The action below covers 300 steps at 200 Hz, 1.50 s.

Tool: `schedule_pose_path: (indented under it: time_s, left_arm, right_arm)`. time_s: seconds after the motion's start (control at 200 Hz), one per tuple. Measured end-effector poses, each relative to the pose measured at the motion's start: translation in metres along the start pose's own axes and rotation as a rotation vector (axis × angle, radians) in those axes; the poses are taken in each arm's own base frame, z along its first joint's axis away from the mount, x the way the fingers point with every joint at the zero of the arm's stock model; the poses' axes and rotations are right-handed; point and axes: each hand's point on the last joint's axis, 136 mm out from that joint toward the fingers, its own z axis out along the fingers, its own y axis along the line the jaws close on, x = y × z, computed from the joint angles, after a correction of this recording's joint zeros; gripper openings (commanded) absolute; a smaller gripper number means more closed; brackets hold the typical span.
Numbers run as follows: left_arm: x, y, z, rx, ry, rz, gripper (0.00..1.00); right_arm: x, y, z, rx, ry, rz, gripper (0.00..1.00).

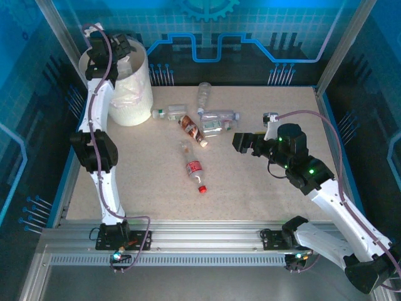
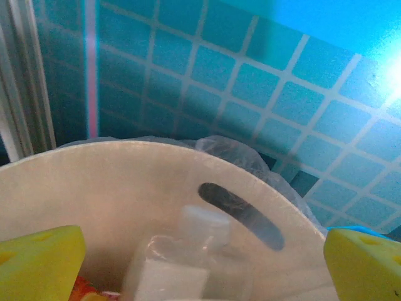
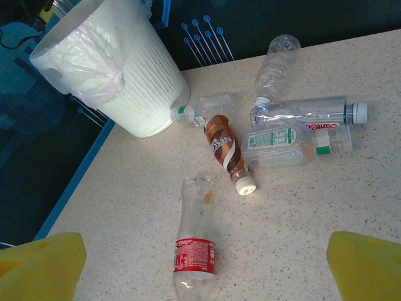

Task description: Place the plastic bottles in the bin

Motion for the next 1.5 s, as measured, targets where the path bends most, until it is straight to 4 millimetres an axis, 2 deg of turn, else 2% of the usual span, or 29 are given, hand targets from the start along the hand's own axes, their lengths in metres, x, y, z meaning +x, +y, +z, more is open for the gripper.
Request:
schedule_pose_path:
  time_s: [0.245,0.435,0.555,0.71,0.88,1.0,1.11,1.276,1.406,1.501]
  left_arm:
    - [-0.018,0.000,-0.022,-0.009,-0.002,-0.052,0.99]
    - [-0.033,-0.002,-0.049,0.003,-0.017,-0.078,0.99]
    - [-0.028,-0.009,-0.066,0.018,-0.003,-0.071,0.99]
    - [-0.010,-0.027,-0.092,0.062,0.026,-0.057,0.99]
    - [0.023,-0.045,-0.130,0.119,0.074,-0.041,0.99]
    - [0.055,-0.059,-0.160,0.164,0.125,-0.032,0.99]
    - [0.095,-0.073,-0.187,0.205,0.189,-0.016,0.99]
    - [0.167,-0.089,-0.221,0.242,0.316,0.021,0.99]
    - [0.210,-0.102,-0.243,0.250,0.399,0.073,0.99]
    - [0.235,-0.114,-0.262,0.251,0.450,0.110,0.99]
  right_arm:
    - [0.000,0.000,0.000,0.000,0.000,0.000,1.00]
    - [0.000,0.000,0.000,0.000,0.000,0.000,1.00]
    - [0.000,0.000,0.000,0.000,0.000,0.002,1.00]
    - [-0.001,-0.003,0.001,0.012,-0.011,0.017,1.00]
    - [0.007,-0.015,0.007,0.052,-0.018,0.053,1.00]
    - [0.015,-0.023,0.011,0.073,-0.016,0.071,1.00]
    - [0.022,-0.030,0.015,0.088,-0.012,0.069,1.00]
    - [0.033,-0.039,0.021,0.110,-0.002,0.031,1.00]
    - [0.045,-0.041,0.025,0.116,0.023,-0.018,1.00]
    - [0.051,-0.041,0.026,0.115,0.036,-0.040,1.00]
